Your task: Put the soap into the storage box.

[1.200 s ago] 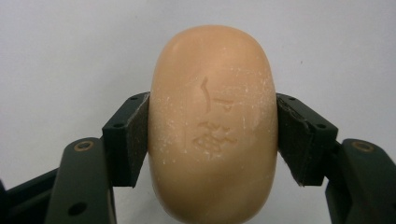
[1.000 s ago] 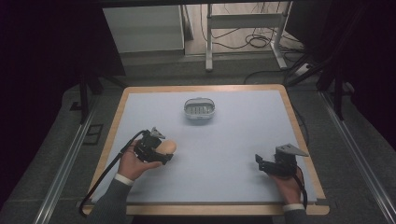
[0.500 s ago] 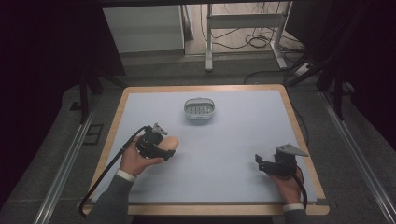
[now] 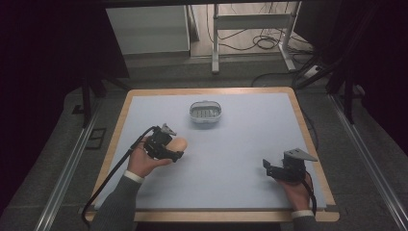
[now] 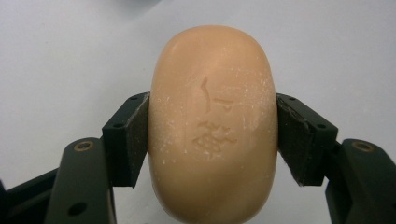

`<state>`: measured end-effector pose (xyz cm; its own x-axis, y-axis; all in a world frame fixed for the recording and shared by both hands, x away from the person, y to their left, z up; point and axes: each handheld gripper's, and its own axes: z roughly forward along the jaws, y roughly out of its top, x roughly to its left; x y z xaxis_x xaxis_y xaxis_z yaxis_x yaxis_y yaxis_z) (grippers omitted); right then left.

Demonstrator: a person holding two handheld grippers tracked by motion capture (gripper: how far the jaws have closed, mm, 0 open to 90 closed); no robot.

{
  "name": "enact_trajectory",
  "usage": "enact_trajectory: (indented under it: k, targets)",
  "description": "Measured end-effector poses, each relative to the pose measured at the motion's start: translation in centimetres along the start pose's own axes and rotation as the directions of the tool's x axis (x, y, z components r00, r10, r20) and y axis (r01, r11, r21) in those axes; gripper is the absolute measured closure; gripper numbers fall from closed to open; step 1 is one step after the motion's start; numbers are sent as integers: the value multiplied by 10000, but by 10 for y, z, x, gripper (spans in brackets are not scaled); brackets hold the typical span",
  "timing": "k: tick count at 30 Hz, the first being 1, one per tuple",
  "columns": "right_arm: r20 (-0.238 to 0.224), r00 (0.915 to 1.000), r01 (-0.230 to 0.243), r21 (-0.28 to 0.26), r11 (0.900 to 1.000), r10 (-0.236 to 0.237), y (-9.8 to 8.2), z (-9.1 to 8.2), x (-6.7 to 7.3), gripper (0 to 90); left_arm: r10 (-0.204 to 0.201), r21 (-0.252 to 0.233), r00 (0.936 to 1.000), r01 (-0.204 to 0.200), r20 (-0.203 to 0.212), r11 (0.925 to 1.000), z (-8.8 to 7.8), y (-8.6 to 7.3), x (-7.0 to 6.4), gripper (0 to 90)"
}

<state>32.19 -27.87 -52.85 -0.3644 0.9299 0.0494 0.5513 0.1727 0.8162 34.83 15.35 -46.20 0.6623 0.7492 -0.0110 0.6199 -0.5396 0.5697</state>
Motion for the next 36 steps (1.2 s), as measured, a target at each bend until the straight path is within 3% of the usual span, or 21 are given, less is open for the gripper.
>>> enact_trajectory:
  k: [13,24,36]
  targets:
    - [14,10000,-3,4,10000,3,0,0,0,109,53,-106,10000,-53,-50,9999,0,12,4,325]
    - [32,10000,1,5,10000,-1,0,0,0,109,-159,-258,9998,163,147,9995,2,15,13,325]
    - [22,10000,-15,2,10000,15,0,0,0,109,-26,-234,10000,28,74,9997,4,26,15,325]
